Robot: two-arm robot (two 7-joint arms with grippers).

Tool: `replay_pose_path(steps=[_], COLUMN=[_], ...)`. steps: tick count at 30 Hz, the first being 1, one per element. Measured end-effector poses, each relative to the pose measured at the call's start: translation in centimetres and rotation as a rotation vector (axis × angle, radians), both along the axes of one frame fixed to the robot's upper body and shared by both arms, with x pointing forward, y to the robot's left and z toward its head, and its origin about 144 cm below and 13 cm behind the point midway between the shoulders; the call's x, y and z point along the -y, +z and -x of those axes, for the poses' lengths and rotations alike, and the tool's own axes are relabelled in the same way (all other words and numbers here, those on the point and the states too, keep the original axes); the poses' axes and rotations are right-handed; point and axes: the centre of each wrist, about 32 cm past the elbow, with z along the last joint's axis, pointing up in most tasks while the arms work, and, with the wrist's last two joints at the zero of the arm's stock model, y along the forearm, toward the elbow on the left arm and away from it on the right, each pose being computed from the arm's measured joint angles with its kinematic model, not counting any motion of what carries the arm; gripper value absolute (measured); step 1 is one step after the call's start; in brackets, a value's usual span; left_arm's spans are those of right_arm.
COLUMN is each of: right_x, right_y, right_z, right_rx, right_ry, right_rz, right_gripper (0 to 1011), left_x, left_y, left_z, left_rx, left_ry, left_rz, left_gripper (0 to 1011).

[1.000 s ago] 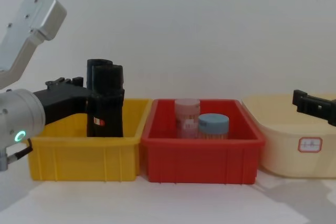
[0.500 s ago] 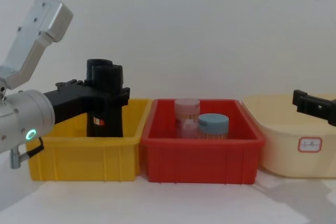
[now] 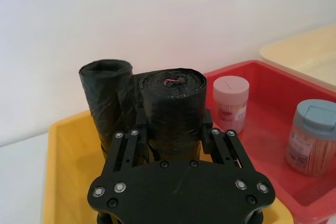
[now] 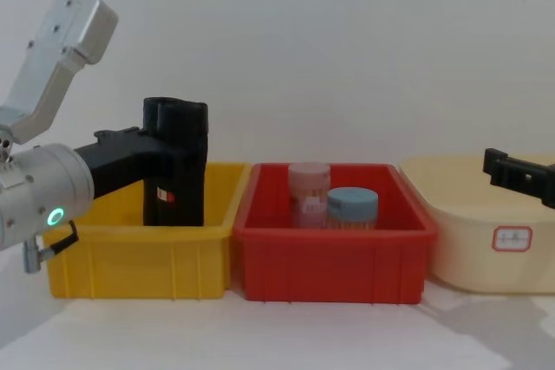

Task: Pick up the garbage bag with the one hand and transfer it to the other hand.

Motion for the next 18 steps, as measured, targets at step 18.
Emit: replay_pose_path(steps=[18], right_x=[0.0], right_y=[0.0], right_z=[0.0], right_rx=[0.000], right_ry=[0.000], right_rz=[0.000], right_gripper=[1001], left_x=[0.4], left_y=[4.6], left_z=[-0.3], left_rx=[0.110], left_ry=[-0.082], left_rz=[0.003], left_gripper=[495])
